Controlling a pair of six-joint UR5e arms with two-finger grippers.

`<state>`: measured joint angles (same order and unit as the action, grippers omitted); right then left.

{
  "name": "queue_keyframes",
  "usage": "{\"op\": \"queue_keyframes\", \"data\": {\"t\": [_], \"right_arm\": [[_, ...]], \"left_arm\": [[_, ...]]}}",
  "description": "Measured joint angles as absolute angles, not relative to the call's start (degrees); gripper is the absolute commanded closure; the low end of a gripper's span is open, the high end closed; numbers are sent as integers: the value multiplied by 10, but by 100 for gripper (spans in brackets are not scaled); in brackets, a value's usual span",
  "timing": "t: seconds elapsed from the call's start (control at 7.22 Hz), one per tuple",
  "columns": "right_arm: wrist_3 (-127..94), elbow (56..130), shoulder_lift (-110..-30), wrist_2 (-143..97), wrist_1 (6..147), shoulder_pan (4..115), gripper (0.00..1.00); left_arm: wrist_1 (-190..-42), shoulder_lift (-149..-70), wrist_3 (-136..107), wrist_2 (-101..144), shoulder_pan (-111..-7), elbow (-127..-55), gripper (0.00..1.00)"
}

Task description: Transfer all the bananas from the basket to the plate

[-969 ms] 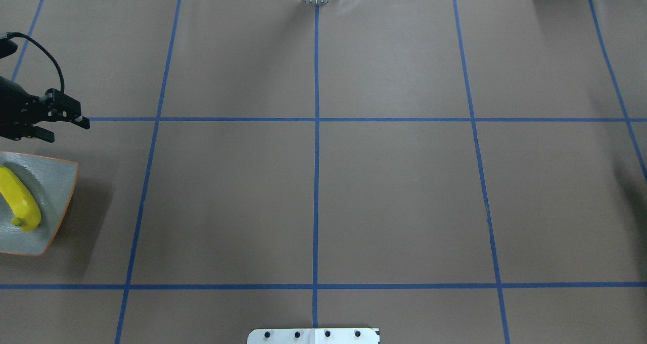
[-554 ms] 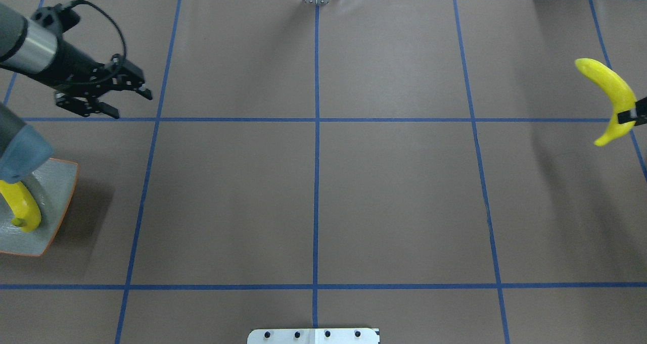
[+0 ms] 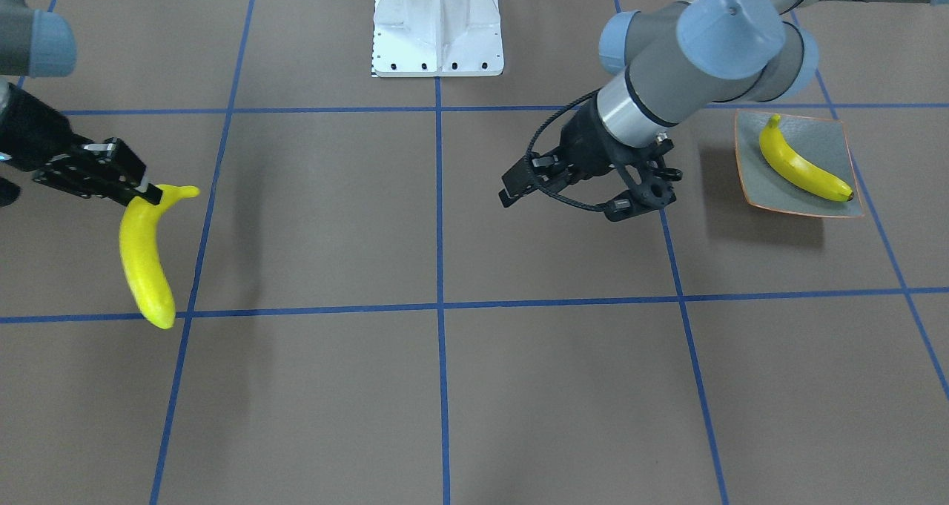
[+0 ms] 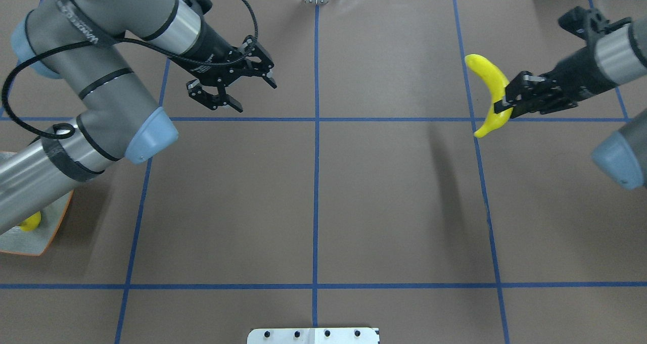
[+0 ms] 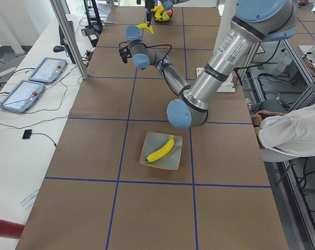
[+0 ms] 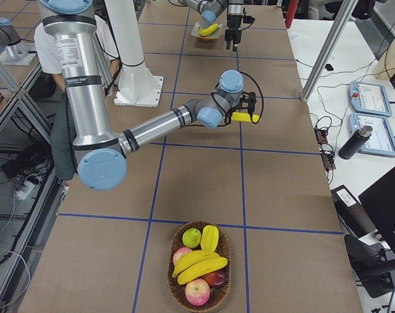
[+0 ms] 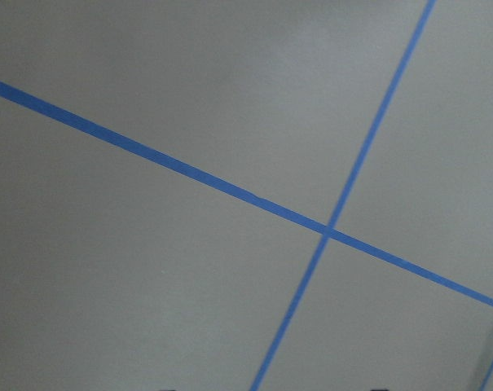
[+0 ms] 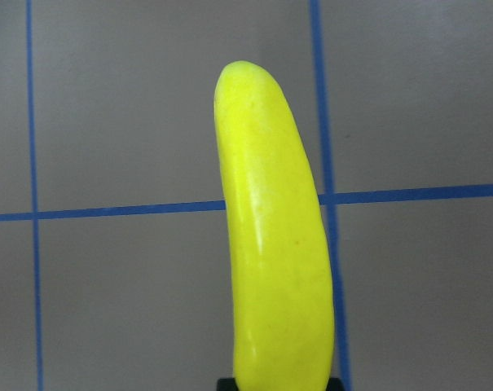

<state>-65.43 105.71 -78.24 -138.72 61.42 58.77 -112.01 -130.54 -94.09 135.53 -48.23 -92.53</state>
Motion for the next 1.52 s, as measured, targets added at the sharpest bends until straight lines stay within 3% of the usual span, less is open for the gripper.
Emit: {"op": "queue_keyframes", "data": {"t": [0.69,1.25,1.38,1.52], "right_arm": [[-814,1108,-680,-1274,618,434,100],[-821,1124,-666,-1262,619,412,100],[-821,1124,-661,-1259,619,411,100],[-821,1123,-656,-1254,619,411,100]], "left_arm": [[-1228,-1433,-1033,1269,-422,-784,17],[-1247,-1454,-1050,1262,-418,-764,22],[-1247,-1455,-1055,1262,-416,-764,26],[-1247,-1455,-1059,1262,-415,-764,43]]}}
